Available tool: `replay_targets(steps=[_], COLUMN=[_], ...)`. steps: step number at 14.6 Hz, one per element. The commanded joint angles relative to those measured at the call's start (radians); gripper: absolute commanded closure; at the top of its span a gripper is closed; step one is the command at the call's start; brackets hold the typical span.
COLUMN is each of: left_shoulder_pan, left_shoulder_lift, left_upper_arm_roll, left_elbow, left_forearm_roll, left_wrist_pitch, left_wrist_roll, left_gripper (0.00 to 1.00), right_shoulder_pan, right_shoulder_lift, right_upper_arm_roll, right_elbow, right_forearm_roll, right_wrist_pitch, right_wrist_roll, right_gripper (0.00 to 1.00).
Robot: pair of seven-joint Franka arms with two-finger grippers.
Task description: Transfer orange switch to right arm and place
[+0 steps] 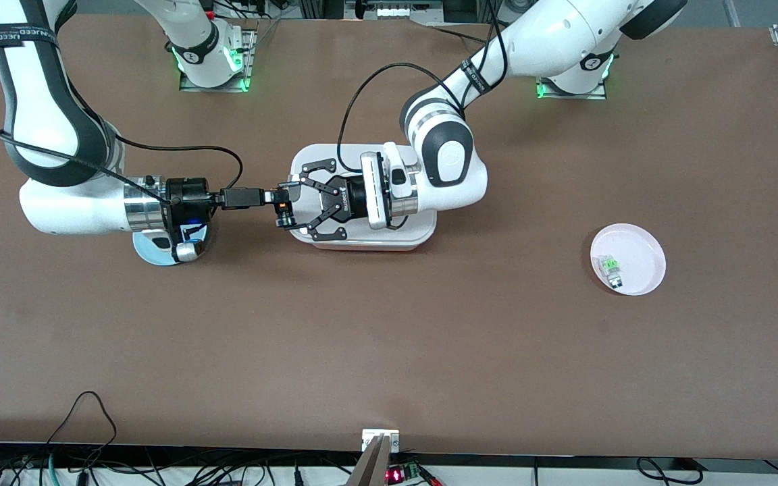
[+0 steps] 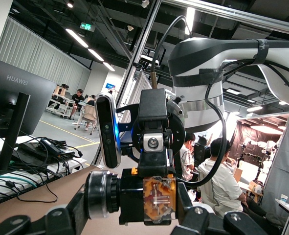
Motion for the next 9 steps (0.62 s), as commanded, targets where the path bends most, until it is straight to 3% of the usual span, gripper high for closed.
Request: replay_targets(steps=[1,3,9], left_shoulder_pan=[-0.036,-0.055,-0.040], left_shoulder_lift=[-0.004,-0.014,-0.040], left_upper_arm_roll=[0.003,0.001,0.006], left_elbow=[0.034,0.034,0.019], left_forearm_roll=[-0.154,-0.221,-0.217], left_wrist_pitch=[0.059,0.108,0.111], left_wrist_roll=[0.032,0.035,0.052], left_gripper=[0.01,0.00,0.00], right_shoulder_pan=[0.006,0.006,0.005], right_shoulder_lift=[-0.016,-0.024,-0.041], right_upper_arm_roll=[0.006,0.006,0.004], right_elbow=[-0.017,-0.014,-0.012], right_forearm_roll=[-0.004,-0.004,-0.002], right_wrist_pitch=[-0.001,-0.001,-0.001], right_wrist_roll=[-0.018,-0.015,-0.010], right_gripper=[0.66,0.66,0.66])
